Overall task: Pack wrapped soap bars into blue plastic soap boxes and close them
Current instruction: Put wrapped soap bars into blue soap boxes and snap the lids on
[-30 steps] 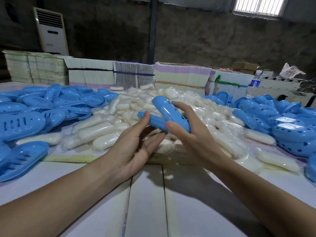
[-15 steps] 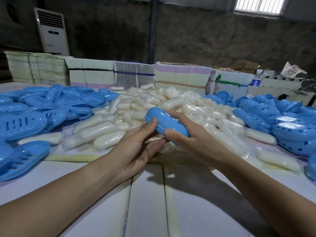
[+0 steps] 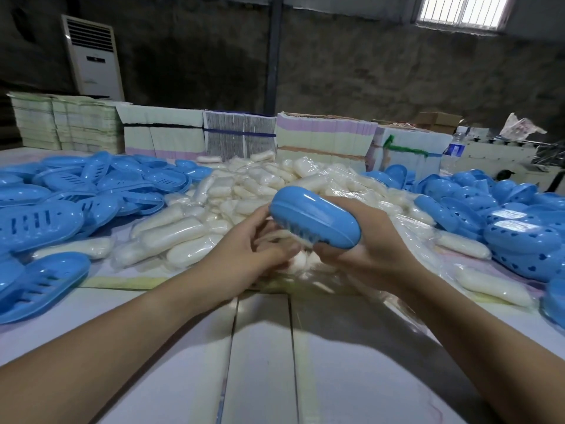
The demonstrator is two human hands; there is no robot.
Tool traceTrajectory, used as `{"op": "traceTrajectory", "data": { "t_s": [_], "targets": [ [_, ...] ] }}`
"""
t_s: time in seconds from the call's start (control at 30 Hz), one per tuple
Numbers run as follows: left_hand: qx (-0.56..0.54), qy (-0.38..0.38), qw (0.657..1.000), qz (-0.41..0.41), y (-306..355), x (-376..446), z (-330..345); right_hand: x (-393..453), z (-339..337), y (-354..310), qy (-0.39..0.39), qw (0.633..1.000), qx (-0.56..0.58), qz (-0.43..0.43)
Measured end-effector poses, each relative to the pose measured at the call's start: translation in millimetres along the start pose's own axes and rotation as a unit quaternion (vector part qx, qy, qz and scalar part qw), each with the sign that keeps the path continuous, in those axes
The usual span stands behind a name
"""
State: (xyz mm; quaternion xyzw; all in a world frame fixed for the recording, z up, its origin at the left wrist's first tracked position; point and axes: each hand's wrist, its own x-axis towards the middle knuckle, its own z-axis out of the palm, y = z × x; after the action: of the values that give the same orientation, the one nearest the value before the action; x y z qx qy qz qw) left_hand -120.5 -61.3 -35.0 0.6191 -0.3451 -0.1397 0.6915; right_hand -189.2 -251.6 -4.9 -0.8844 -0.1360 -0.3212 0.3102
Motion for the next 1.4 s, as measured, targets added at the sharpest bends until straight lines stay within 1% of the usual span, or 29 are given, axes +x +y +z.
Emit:
{"op": "traceTrajectory", "data": {
  "t_s": [0.03, 0.1, 0.17, 0.27, 0.37, 0.43, 0.53, 0.6, 0.7, 0.8, 0.9, 0.97, 1.03, 1.1, 1.17, 1.23, 1.3, 1.4],
  "targets": [
    [0.041, -0.003, 0.999, 0.025, 0, -1, -3, -1, -2, 1, -0.02, 1.0, 0.014, 0.002],
    [0.088, 0.003, 0.995, 0.05, 2, -2, -8, -3, -5, 3, -0.072, 0.997, 0.029, 0.0],
    [0.13, 0.014, 0.989, 0.068, 2, -1, -12, -4, -5, 4, -0.099, 0.995, 0.031, 0.01],
    [0.154, 0.039, 0.984, 0.082, 2, 1, -15, -3, -8, 9, -0.09, 0.995, -0.024, 0.02],
    [0.186, 0.051, 0.976, 0.098, 0, 3, -18, -2, -11, 11, -0.092, 0.993, -0.073, 0.004],
    [0.209, 0.057, 0.97, 0.113, -1, 5, -18, -1, -11, 11, -0.092, 0.992, -0.088, -0.007],
    [0.227, 0.054, 0.964, 0.127, -1, 4, -19, -1, -12, 12, -0.085, 0.992, -0.09, -0.001],
    [0.252, 0.049, 0.957, 0.134, -2, 4, -20, -1, -12, 14, -0.1, 0.992, -0.077, 0.008],
    [0.289, 0.042, 0.944, 0.152, -2, 2, -20, -2, -14, 16, -0.156, 0.986, -0.043, 0.03],
    [0.336, 0.029, 0.922, 0.192, -2, 1, -21, -1, -15, 14, -0.2, 0.978, 0.021, 0.054],
    [0.335, 0.02, 0.914, 0.226, -3, 0, -22, 0, -10, 8, -0.223, 0.973, 0.052, 0.044],
    [0.325, 0.03, 0.917, 0.229, -6, 0, -22, 1, -9, 5, -0.214, 0.973, 0.075, 0.044],
    [0.31, 0.06, 0.924, 0.215, -10, 1, -22, 2, -14, 3, -0.183, 0.979, 0.074, 0.054],
    [0.302, 0.087, 0.929, 0.195, -12, 3, -23, 2, -27, 4, -0.124, 0.989, 0.034, 0.071],
    [0.312, 0.089, 0.928, 0.184, -13, 3, -29, 0, -44, 14, -0.063, 0.992, -0.019, 0.104],
    [0.329, 0.071, 0.923, 0.185, -18, 7, -29, -13, -73, 31, -0.023, 0.984, -0.096, 0.151],
    [0.335, 0.071, 0.923, 0.175, -26, 7, -40, -25, -101, 48, -0.002, 0.97, -0.136, 0.202],
    [0.387, 0.07, 0.908, 0.146, -51, 19, -55, -57, -161, 81, 0.047, 0.937, -0.193, 0.286]
  ]
}}
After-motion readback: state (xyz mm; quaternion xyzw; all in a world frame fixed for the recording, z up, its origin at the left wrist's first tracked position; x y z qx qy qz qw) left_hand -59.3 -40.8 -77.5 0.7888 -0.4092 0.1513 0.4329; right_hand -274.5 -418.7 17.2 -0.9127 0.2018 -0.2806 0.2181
